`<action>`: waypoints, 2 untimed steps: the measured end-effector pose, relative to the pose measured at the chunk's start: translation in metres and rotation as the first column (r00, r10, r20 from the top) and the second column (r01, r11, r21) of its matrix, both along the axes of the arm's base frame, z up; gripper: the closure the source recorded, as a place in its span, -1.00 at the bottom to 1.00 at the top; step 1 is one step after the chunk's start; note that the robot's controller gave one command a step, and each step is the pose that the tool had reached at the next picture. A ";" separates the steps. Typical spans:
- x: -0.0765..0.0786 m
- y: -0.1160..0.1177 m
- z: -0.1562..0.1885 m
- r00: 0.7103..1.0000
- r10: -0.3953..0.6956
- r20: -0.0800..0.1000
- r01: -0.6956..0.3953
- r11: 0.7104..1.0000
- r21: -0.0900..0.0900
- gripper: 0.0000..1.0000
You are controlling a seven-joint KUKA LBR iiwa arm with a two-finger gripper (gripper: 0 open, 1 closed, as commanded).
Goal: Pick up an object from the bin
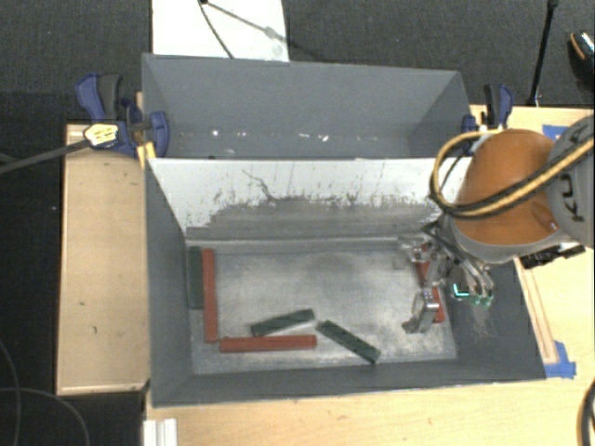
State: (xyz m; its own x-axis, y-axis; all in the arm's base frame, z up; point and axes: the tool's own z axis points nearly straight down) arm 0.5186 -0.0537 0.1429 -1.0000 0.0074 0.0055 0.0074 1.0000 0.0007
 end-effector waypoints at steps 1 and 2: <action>0.034 0.112 -0.065 1.000 0.014 0.008 -0.014 1.000 0.005 -1.00; -0.029 0.192 -0.072 0.999 -0.048 0.008 0.048 0.999 0.004 -1.00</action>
Offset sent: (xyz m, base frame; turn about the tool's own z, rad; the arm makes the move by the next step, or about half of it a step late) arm 0.0341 0.1063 -0.0630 -0.0060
